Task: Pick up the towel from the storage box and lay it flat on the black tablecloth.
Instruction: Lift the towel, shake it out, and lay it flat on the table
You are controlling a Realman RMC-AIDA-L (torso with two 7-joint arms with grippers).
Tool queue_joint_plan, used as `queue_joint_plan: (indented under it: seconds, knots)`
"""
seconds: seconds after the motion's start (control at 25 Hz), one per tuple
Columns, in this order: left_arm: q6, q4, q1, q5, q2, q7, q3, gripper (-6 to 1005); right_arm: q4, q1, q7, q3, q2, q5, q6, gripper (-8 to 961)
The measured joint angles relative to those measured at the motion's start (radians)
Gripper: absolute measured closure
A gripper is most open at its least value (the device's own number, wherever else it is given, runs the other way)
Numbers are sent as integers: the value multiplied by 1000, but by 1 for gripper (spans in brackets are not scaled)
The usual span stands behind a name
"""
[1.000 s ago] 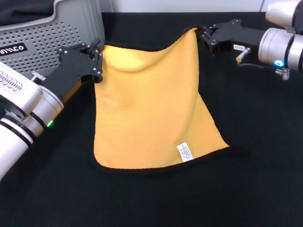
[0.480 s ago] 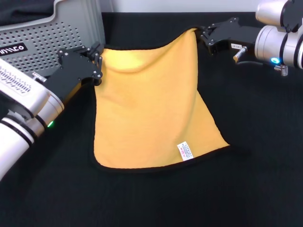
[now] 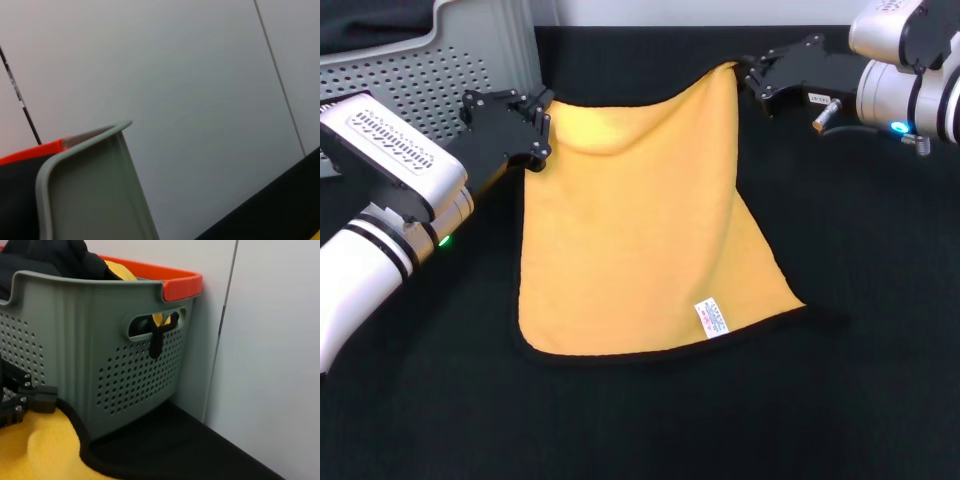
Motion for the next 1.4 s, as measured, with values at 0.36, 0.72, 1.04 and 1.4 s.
queue_joint_plan:
  seconds: [0.36, 0.72, 1.04, 1.4]
  knots:
    - [-2, 2, 13, -11, 0, 37, -6, 968, 1, 22, -8, -13, 0, 2, 39, 911]
    - [11, 8, 46, -19, 0, 71, -6, 968, 2, 24, -8, -17, 0, 2, 56, 910]
    - [29, 10, 47, -19, 0, 86, -1, 968, 9, 20, -7, -23, 0, 1, 43, 909]
    - [65, 4, 48, -17, 0, 86, 0, 967, 15, 31, -8, -31, 0, 1, 5, 908]
